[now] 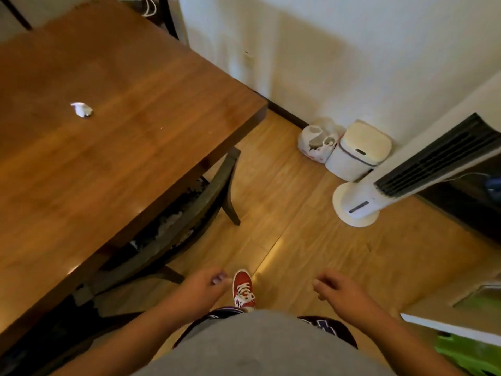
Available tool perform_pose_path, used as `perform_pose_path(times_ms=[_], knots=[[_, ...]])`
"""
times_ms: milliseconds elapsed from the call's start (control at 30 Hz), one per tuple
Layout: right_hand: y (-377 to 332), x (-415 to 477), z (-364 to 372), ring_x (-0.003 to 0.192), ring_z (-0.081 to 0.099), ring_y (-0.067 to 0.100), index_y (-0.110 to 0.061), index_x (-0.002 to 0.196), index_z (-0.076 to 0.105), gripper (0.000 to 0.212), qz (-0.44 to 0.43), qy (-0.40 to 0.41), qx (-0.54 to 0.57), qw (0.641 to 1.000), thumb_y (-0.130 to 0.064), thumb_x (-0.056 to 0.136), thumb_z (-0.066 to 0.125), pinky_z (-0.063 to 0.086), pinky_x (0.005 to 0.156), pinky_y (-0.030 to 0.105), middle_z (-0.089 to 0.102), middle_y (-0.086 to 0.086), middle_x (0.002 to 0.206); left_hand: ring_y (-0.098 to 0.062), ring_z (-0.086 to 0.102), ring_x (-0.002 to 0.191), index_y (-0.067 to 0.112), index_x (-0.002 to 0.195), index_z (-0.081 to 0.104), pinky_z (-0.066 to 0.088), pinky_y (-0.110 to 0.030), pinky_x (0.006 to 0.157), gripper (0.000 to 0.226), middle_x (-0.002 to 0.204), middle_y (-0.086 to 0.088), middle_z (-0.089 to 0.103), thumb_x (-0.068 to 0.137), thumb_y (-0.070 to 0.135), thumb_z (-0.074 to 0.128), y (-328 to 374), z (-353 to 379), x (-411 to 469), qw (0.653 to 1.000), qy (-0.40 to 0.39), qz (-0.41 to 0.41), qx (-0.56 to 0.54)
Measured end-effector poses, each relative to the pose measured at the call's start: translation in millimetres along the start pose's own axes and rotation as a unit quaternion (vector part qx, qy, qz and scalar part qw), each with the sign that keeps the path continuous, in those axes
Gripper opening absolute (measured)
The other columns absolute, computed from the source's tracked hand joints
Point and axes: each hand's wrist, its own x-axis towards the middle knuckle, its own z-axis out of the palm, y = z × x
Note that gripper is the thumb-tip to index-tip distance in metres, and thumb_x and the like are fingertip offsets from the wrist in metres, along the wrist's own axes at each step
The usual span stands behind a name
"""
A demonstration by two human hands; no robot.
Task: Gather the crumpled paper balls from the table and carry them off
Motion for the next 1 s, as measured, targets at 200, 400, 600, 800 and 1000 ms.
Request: perform_pose_path(times_ms=[200, 400, 600, 800, 1000], knots=[[-125.8, 45.2, -34.2, 0.081, 0.061, -0.006, -0.036, 0.091, 0.065, 0.006, -0.137, -0.011, -0.031, 0.990, -0.038, 0.090, 0.060, 0.046, 0.066, 0.007, 0.069, -0.011, 0.085, 0.002, 0.062, 0.089, 0.044, 0.095, 0.061, 0.052, -0.020, 0.071, 0.012, 0.094, 0.019, 0.065, 0.091, 0.049, 0.051, 83.5, -88.6, 2.1, 0.987, 0.083, 0.129, -0.051], [-223.1, 118.7, -52.6, 0.089, 0.058, -0.011, -0.049, 0.092, 0.060, 0.006, -0.239, -0.070, -0.098, 0.964, -0.046, 0.089, 0.055, 0.049, 0.067, 0.009, 0.065, -0.022, 0.089, 0.002, 0.062, 0.073, 0.045, 0.091, 0.060, 0.044, -0.016, 0.057, 0.010, 0.086, 0.013, 0.067, 0.091, 0.050, 0.052, 75.2, -170.2, 49.7, 0.968, 0.221, 0.065, -0.097], [-312.1, 212.4, -54.5, 0.089, 0.055, -0.014, -0.040, 0.102, 0.059, 0.016, -0.315, -0.147, -0.180, 0.920, -0.048, 0.090, 0.052, 0.045, 0.068, 0.006, 0.062, -0.022, 0.090, -0.006, 0.058, 0.097, 0.040, 0.102, 0.053, 0.050, -0.022, 0.077, 0.019, 0.113, 0.010, 0.061, 0.090, 0.054, 0.050, 6.2, -222.8, 130.1, 0.955, 0.276, -0.092, -0.057], [-397.2, 317.9, -37.7, 0.087, 0.057, -0.007, -0.043, 0.105, 0.057, 0.020, -0.319, -0.269, -0.271, 0.867, -0.053, 0.088, 0.053, 0.051, 0.072, 0.019, 0.060, -0.021, 0.095, -0.027, 0.012, 0.148, 0.037, 0.148, 0.019, 0.022, -0.053, 0.116, 0.080, 0.161, -0.001, 0.018, 0.080, 0.075, 0.038, -37.7, -255.5, 185.2, 0.894, 0.362, -0.258, 0.053], [-454.3, 395.5, 9.0, 0.088, 0.057, -0.006, -0.052, 0.113, 0.050, 0.028, -0.350, -0.285, -0.355, 0.819, -0.058, 0.085, 0.053, 0.053, 0.071, 0.018, 0.053, -0.030, 0.101, -0.023, -0.008, 0.150, 0.042, 0.150, -0.002, -0.003, -0.063, 0.115, 0.095, 0.164, 0.003, -0.002, 0.070, 0.092, 0.008, -64.0, -287.6, 211.9, 0.844, 0.423, -0.326, 0.054]])
